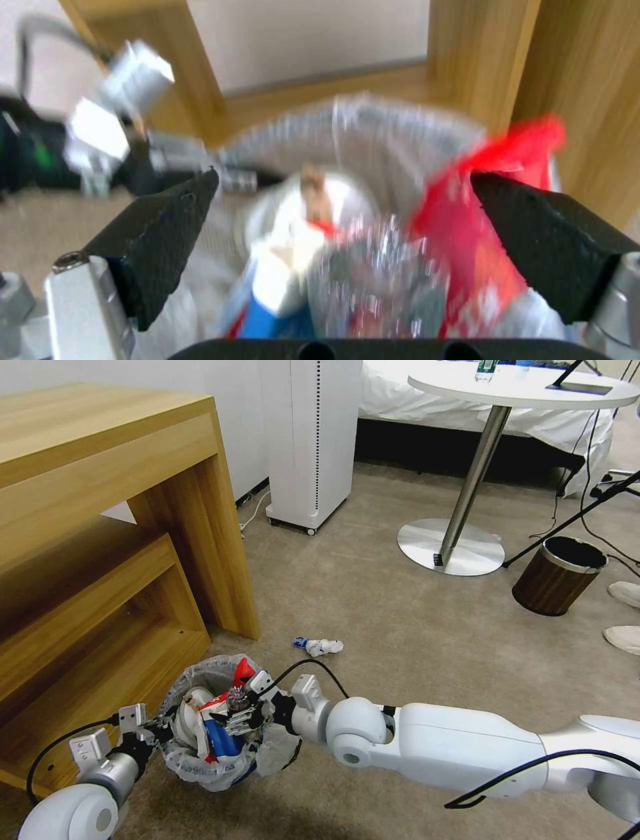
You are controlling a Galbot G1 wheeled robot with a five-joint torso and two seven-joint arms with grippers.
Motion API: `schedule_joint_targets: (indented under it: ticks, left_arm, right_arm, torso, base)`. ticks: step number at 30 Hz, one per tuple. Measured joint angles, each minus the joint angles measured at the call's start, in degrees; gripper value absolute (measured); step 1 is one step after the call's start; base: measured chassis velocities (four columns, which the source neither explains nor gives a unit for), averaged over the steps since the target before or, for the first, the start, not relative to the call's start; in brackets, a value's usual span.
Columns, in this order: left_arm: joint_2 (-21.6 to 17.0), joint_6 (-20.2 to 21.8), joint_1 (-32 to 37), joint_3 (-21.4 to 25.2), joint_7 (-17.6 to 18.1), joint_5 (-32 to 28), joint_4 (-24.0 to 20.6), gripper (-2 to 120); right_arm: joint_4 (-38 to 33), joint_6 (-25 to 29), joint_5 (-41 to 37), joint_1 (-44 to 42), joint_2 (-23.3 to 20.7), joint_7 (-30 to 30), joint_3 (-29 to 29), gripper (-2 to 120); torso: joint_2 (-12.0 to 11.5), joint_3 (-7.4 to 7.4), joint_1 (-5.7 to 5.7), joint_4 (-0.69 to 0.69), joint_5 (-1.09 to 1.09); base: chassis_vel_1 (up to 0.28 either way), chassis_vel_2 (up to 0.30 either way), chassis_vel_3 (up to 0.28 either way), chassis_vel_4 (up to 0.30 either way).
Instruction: Pick up the trash bin and place the garbage on the floor into it.
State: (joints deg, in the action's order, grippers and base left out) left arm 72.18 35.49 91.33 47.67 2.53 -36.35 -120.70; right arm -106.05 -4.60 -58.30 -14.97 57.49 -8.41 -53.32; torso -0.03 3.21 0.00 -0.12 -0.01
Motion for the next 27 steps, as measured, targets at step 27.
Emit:
schedule_joint_targets:
  ticks: [27]
  left_arm:
    - [0.57,-0.20,1.65,0.74,0.06,-0.12,-2.15,0]
  right_arm:
    - [1.21,5.56,0.49,-7.43,-0.29,3.11,11.52,97]
  torso:
    - [0.00,0.00,0.00,0.01,0.00]
  base:
    - [0.000,0.000,0.000,0.000]
